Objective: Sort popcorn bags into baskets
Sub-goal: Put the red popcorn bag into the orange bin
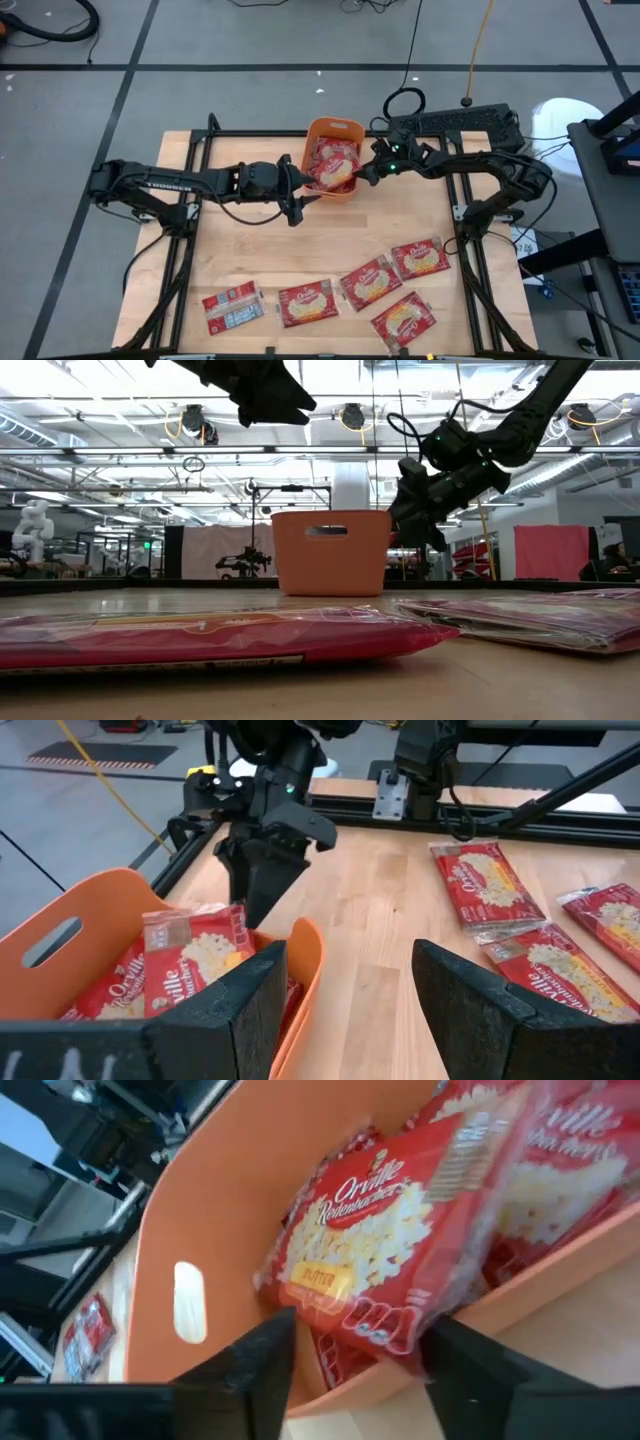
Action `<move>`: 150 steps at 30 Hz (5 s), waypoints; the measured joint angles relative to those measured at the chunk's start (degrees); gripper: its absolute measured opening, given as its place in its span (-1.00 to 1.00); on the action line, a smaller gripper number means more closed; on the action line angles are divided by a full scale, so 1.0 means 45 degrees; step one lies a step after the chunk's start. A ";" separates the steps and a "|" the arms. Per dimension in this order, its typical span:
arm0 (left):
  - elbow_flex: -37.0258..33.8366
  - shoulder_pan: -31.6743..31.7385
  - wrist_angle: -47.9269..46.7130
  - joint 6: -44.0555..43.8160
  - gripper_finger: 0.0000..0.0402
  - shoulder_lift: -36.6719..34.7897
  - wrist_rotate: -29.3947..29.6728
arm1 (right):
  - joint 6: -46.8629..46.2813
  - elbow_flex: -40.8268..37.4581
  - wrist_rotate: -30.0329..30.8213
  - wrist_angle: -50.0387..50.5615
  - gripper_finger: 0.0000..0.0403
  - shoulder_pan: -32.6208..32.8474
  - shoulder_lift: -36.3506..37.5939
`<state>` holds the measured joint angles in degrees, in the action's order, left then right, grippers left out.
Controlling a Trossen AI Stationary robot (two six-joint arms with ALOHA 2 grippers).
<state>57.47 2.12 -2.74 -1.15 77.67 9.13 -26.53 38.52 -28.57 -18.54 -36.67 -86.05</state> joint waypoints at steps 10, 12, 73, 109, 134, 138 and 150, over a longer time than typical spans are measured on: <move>0.0000 -0.0056 -0.0015 -0.0014 0.09 0.0000 0.0005 | 0.0720 0.0010 0.0070 -0.0958 -0.92 0.0000 -0.0074; 0.0000 -0.0051 -0.0015 0.0018 0.09 0.0000 0.0005 | 0.0833 0.0010 0.0362 -0.1031 -0.96 0.0000 -0.0074; 0.0000 0.4091 0.4606 0.1980 -0.87 0.4417 -0.5364 | 0.4018 0.0010 0.1674 -0.4730 -1.00 0.2067 0.3552; 0.4396 0.3927 -0.8512 0.5236 -0.88 0.1423 -0.2545 | 0.8403 0.7500 0.7678 0.5106 0.02 0.5710 0.1111; 0.4391 0.3565 -0.8002 0.4389 -0.39 0.1423 -0.1444 | 0.7948 0.8451 0.7315 0.5912 -0.90 0.5316 -0.0720; 0.4391 0.3393 -0.7968 0.3380 0.05 0.1174 0.0791 | 0.7140 0.8416 0.7337 0.6249 -0.96 0.5122 -0.0723; 0.2081 0.3276 -0.5336 0.1596 0.35 -0.1623 0.0994 | 0.4149 0.3498 0.8264 -0.1482 -0.96 0.4998 0.0633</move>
<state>66.84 16.86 -26.76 6.04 70.36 13.60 -7.86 54.26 8.62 -25.21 -14.17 -83.21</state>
